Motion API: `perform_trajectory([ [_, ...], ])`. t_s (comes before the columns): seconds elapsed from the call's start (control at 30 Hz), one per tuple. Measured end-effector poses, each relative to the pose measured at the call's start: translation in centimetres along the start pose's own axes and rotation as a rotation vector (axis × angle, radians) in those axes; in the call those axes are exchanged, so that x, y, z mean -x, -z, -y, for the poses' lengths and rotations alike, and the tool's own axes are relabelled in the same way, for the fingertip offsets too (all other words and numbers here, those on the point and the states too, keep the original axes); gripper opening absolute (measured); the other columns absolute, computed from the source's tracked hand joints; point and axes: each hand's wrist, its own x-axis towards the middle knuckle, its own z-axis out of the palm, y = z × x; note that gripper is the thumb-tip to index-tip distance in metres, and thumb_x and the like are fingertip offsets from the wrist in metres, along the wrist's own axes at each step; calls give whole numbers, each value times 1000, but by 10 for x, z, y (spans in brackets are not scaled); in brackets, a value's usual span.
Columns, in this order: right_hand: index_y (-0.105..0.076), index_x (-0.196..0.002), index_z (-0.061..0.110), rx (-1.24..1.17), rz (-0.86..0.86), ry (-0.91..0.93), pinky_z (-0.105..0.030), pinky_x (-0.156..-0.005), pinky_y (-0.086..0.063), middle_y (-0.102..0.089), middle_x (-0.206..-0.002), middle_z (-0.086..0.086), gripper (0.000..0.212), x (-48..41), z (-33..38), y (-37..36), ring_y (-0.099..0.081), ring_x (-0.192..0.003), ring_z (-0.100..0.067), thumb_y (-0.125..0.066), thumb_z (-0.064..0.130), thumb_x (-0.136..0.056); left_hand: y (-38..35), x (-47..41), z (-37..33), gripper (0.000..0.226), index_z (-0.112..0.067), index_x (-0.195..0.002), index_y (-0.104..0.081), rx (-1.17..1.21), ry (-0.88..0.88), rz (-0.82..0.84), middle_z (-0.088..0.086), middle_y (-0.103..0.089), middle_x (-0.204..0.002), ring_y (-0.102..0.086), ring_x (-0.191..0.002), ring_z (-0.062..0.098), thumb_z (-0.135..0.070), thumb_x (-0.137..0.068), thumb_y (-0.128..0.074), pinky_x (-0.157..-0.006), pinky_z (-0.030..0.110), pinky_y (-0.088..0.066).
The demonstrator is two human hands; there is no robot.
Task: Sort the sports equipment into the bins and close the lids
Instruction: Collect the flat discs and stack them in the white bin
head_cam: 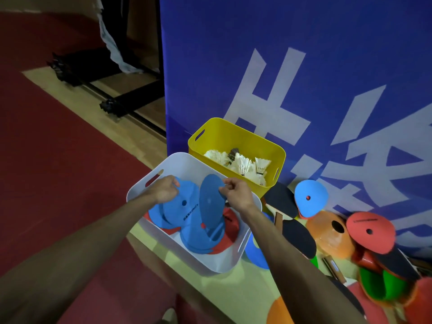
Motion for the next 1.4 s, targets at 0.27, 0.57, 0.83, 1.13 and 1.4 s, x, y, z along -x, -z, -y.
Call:
perform_trajectory([
  [0.27,-58,-102,6,-34,102,-94,-37,-59,-54,-54,-74,-1,24,-3,-5,-10,-59,-71,-23,-53,-11,-87,5,4,-20,18,-26,-86,-63,225,-45,-123,4,-65,-94,-61,-91,23,-12,-87,-53,-83,39,-50],
  [0.57,-65,-101,6,-26,42,-18,-34,-62,-60,-61,-94,-3,16,2,-19,62,-66,-73,-22,-64,1,-86,-40,19,-91,13,-19,-98,-64,369,-232,-89,8,-65,-101,-63,-93,20,-15,-92,-54,-79,30,-48],
  [0.83,-65,-99,8,-176,-176,-8,-22,-52,-56,-65,-87,-7,15,19,-62,158,-66,-64,-11,-57,0,-90,-109,41,-178,12,-17,-93,-63,363,-363,8,5,-66,-96,-63,-76,13,-11,-90,-54,-72,27,-48],
  [1.13,-62,-100,7,-367,-327,-161,-25,-52,-55,-62,-87,-10,11,37,-152,252,-62,-65,-16,-57,3,-91,-233,30,-226,18,-22,-85,-60,147,-339,226,8,-65,-92,-63,-76,15,-7,-90,-52,-68,22,-46],
  [1.4,-60,-107,3,-386,-370,-260,-26,-53,-52,-61,-86,-8,16,37,-218,288,-60,-67,-17,-55,4,-92,-305,-17,-233,13,-20,-93,-61,-17,-249,246,5,-67,-99,-63,-82,13,-11,-92,-52,-71,23,-46],
])
